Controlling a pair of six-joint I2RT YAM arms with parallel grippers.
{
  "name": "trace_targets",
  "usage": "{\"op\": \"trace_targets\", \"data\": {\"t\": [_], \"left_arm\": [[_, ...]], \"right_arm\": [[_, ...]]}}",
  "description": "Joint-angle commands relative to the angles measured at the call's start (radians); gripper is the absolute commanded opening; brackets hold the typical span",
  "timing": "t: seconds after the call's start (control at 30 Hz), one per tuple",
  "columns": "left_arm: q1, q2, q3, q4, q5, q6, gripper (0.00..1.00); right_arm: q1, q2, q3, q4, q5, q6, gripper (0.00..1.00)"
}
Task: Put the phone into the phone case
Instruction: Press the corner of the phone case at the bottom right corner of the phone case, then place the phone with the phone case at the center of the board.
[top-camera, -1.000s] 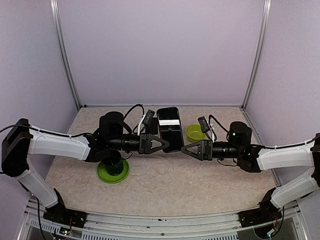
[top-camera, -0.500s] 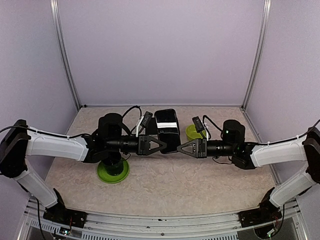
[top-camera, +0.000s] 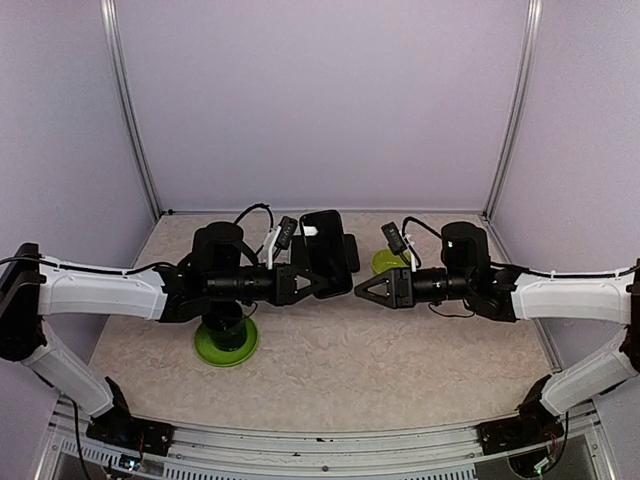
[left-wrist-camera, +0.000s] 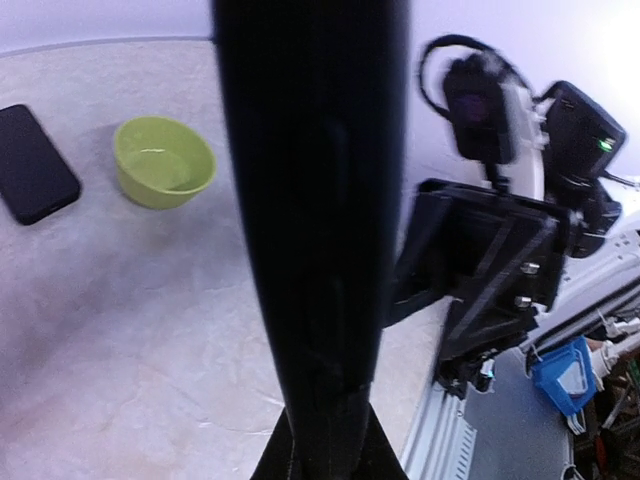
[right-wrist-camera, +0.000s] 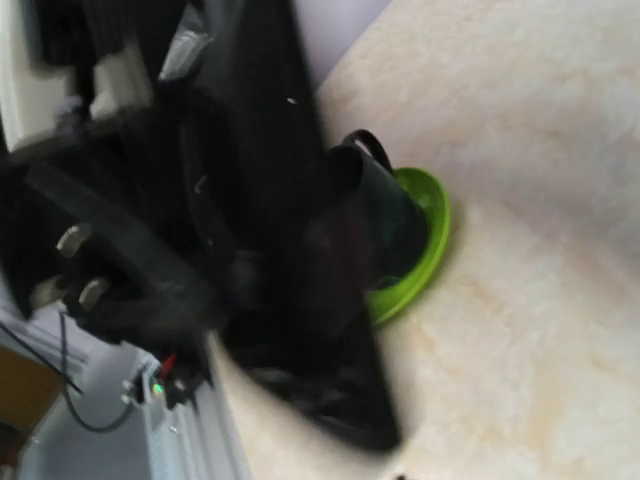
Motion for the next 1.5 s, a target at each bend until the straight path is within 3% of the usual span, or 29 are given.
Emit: {"op": "trace_targets", "data": {"t": [0.0, 0.23, 0.7, 1.23, 1.47], "left_arm": [[0.080, -0.039, 0.031, -0.082, -0.106, 0.041, 0.00], [0.166, -0.051, 0.135, -0.276, -0.041, 0.079, 0.00], [0.404, 0.087, 0.434, -0.773, 0.025, 0.201, 0.00], [0.503, 0.441, 0.786, -1.016, 0.106, 0.323, 0.00], [0.552, 0.558, 0.865, -1.072, 0.137, 0.347, 0.00]], "right_arm": [[-0.009, -0.074, 0.024, -0.095, 0.015, -0.062, 0.39], [-0.016, -0.118, 0.019, -0.165, 0.064, -0.108, 0.51], [-0.016, -0.192, -0.009, -0.228, 0.111, -0.172, 0.52], [-0.017, -0.263, -0.054, -0.241, 0.105, -0.195, 0.52], [-0.017, -0.265, -0.053, -0.249, 0.110, -0.199, 0.52]]}}
